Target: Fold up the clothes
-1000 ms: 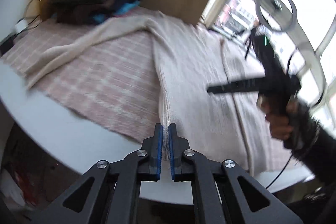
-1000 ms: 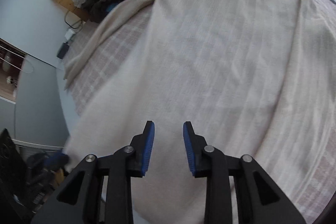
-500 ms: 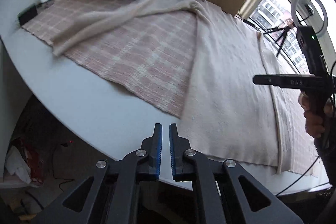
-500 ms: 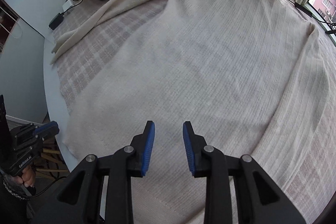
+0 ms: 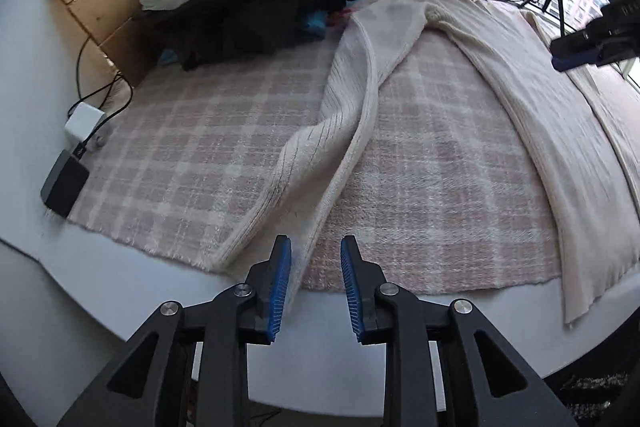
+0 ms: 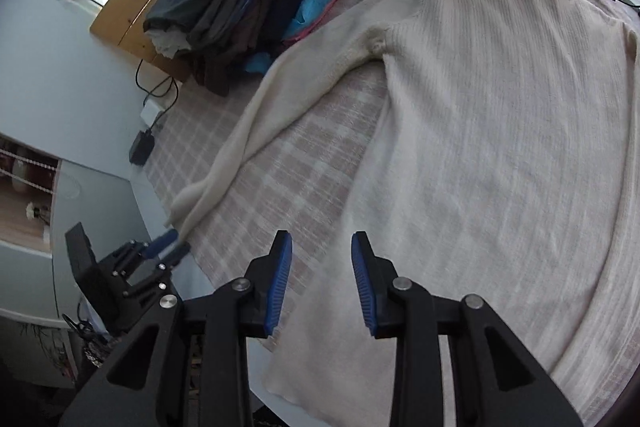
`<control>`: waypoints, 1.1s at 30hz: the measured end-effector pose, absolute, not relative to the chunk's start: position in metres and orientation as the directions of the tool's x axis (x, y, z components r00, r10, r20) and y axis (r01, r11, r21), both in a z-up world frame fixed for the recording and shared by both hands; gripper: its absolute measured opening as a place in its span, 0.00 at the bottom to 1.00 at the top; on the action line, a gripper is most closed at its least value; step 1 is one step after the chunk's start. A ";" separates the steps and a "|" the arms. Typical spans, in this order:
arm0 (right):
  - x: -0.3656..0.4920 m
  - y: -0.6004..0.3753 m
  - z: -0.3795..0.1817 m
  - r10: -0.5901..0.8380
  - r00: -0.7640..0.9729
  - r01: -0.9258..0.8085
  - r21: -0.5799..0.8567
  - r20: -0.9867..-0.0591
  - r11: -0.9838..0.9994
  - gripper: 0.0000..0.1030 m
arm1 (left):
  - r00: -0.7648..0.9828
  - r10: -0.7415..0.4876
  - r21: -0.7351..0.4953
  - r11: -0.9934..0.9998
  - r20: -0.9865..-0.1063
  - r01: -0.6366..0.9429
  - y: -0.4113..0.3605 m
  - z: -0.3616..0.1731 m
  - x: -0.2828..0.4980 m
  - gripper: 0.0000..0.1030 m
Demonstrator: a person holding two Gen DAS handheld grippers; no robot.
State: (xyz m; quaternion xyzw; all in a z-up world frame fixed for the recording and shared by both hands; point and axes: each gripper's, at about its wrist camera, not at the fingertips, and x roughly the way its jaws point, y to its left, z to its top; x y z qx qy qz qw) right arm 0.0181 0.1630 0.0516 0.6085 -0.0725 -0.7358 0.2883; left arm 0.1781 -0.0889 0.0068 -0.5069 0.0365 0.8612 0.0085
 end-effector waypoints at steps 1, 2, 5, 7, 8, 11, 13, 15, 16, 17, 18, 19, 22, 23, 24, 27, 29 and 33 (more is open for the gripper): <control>0.015 0.157 0.052 -0.504 -0.102 0.327 0.449 -0.858 -0.831 0.30 | -0.477 -0.002 0.043 -0.996 -0.879 -0.075 -0.093 0.004 0.174 0.06; 0.011 0.152 0.053 -0.495 -0.112 0.318 0.441 -0.862 -0.839 0.30 | -0.472 0.020 0.029 -0.995 -0.882 -0.096 -0.097 0.002 0.171 0.03; 0.000 0.137 0.054 -0.496 -0.120 0.288 0.447 -0.860 -0.847 0.30 | -0.475 0.119 -0.057 -0.988 -0.872 -0.144 -0.115 0.016 0.172 0.03; -0.010 0.125 0.055 -0.510 -0.119 0.267 0.468 -0.852 -0.843 0.31 | -0.487 0.207 -0.161 -0.978 -0.849 -0.135 -0.136 0.036 0.175 0.03; -0.018 0.117 0.054 -0.517 -0.119 0.263 0.475 -0.848 -0.840 0.34 | -0.499 0.248 -0.214 -0.969 -0.831 -0.124 -0.147 0.047 0.178 0.03; -0.046 0.089 0.051 -0.534 -0.108 0.244 0.499 -0.838 -0.832 0.36 | -0.536 0.302 -0.292 -0.950 -0.788 -0.106 -0.168 0.074 0.186 0.03; -0.070 0.071 0.046 -0.541 -0.092 0.220 0.512 -0.836 -0.830 0.37 | -0.557 0.327 -0.316 -0.941 -0.764 -0.120 -0.170 0.087 0.191 0.03; -0.091 0.056 0.041 -0.522 -0.075 0.194 0.501 -0.850 -0.843 0.36 | -0.570 0.348 -0.323 -0.935 -0.745 -0.149 -0.164 0.095 0.193 0.03; -0.101 0.051 0.038 -0.505 -0.065 0.179 0.488 -0.861 -0.854 0.37 | -0.574 0.358 -0.324 -0.932 -0.737 -0.164 -0.159 0.098 0.193 0.03; -0.111 0.045 0.035 -0.488 -0.055 0.165 0.474 -0.871 -0.865 0.37 | -0.576 0.368 -0.326 -0.928 -0.730 -0.180 -0.153 0.100 0.194 0.03; -0.120 0.039 0.032 -0.471 -0.045 0.153 0.460 -0.881 -0.875 0.37 | -0.578 0.378 -0.327 -0.925 -0.723 -0.195 -0.146 0.102 0.195 0.03; -0.125 0.035 0.031 -0.458 -0.033 0.151 0.448 -0.888 -0.881 0.37 | -0.579 0.388 -0.328 -0.921 -0.717 -0.211 -0.140 0.104 0.196 0.03; -0.132 0.021 0.030 -0.444 0.000 0.182 0.437 -0.896 -0.881 0.37 | -0.577 0.420 -0.327 -0.907 -0.701 -0.263 -0.117 0.109 0.202 0.03; -0.134 0.018 0.031 -0.436 0.008 0.193 0.429 -0.900 -0.883 0.37 | -0.576 0.428 -0.326 -0.904 -0.696 -0.278 -0.109 0.111 0.204 0.03; -0.136 0.016 0.030 -0.422 0.016 0.199 0.417 -0.906 -0.887 0.37 | -0.578 0.431 -0.324 -0.902 -0.693 -0.285 -0.101 0.112 0.206 0.03; -0.141 0.013 0.025 -0.357 0.034 0.215 0.355 -0.934 -0.910 0.37 | -0.581 0.449 -0.341 -0.893 -0.679 -0.293 -0.082 0.115 0.212 0.03; -0.141 0.015 0.022 -0.299 0.034 0.245 0.298 -0.954 -0.923 0.27 | -0.585 0.453 -0.345 -0.892 -0.673 -0.293 -0.071 0.117 0.215 0.02; -0.134 0.042 0.033 -0.306 0.026 0.280 0.300 -0.952 -0.912 0.04 | -0.593 0.456 -0.337 -0.890 -0.663 -0.308 -0.042 0.125 0.224 0.03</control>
